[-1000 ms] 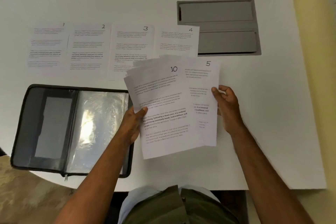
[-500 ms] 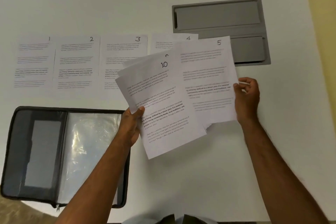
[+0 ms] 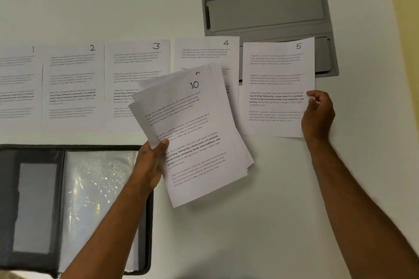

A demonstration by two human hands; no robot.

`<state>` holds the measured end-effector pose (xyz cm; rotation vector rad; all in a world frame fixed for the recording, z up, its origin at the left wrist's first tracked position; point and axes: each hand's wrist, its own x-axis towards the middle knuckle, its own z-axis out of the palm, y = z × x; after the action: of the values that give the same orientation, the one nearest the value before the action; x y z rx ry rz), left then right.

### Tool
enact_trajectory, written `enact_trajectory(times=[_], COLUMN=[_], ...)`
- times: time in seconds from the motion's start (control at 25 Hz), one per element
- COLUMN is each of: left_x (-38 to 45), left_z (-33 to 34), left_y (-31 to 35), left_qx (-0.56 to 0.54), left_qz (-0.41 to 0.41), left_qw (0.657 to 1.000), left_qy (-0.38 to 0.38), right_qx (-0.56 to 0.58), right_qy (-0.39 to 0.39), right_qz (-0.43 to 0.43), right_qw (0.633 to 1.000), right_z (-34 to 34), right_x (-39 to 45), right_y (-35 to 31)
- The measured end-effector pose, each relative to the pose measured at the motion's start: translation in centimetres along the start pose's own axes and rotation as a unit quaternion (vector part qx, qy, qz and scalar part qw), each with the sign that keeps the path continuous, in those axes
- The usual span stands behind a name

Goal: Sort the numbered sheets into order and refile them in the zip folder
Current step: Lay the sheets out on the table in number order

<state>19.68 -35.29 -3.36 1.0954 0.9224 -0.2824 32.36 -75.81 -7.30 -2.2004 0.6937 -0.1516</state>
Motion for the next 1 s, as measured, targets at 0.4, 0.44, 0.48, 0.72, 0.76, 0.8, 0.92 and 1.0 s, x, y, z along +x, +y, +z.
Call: enact_trajectory(times=[0.4,0.44,0.48,0.72,0.76,0.8,0.92,1.0], left_x=[-1.7,-2.1,-2.5,-6.4,-7.2,-7.8,-10.0,-11.4], left_z=[0.3,0.3,0.4,-0.1,-0.6,-1.1,-2.7,-3.8], left_y=[-0.8,-0.9,-0.9,0.0,0.0,0.0,-0.5,-1.0], left_qx=[0.008,0.006,0.007,0.031,0.031,0.027,0.009,-0.002], left_qz=[-0.015,-0.018,-0.021,-0.043,-0.046,-0.048,-0.042,-0.035], left_qw=[0.999,0.999,0.999,0.993,0.993,0.993,0.993,0.994], left_qy=[-0.039,-0.043,-0.049,-0.106,-0.107,-0.106,-0.106,-0.104], right_qx=[-0.074,-0.024,0.041,0.238,0.244,0.247,0.259,0.264], right_qy=[-0.012,-0.033,-0.067,-0.367,-0.362,-0.349,-0.322,-0.318], right_qz=[-0.057,-0.06,-0.029,0.162,0.158,0.154,0.163,0.161], right_qw=[0.996,0.997,0.996,0.885,0.886,0.891,0.896,0.896], right_z=[1.3,1.5,1.3,-2.5,-3.3,-3.9,-5.7,-6.7], right_x=[-3.3,-4.9,-6.9,-17.6,-18.8,-19.7,-21.8,-23.1], right_y=[0.8,0.3,-0.8,-7.3,-7.9,-8.5,-9.8,-10.4])
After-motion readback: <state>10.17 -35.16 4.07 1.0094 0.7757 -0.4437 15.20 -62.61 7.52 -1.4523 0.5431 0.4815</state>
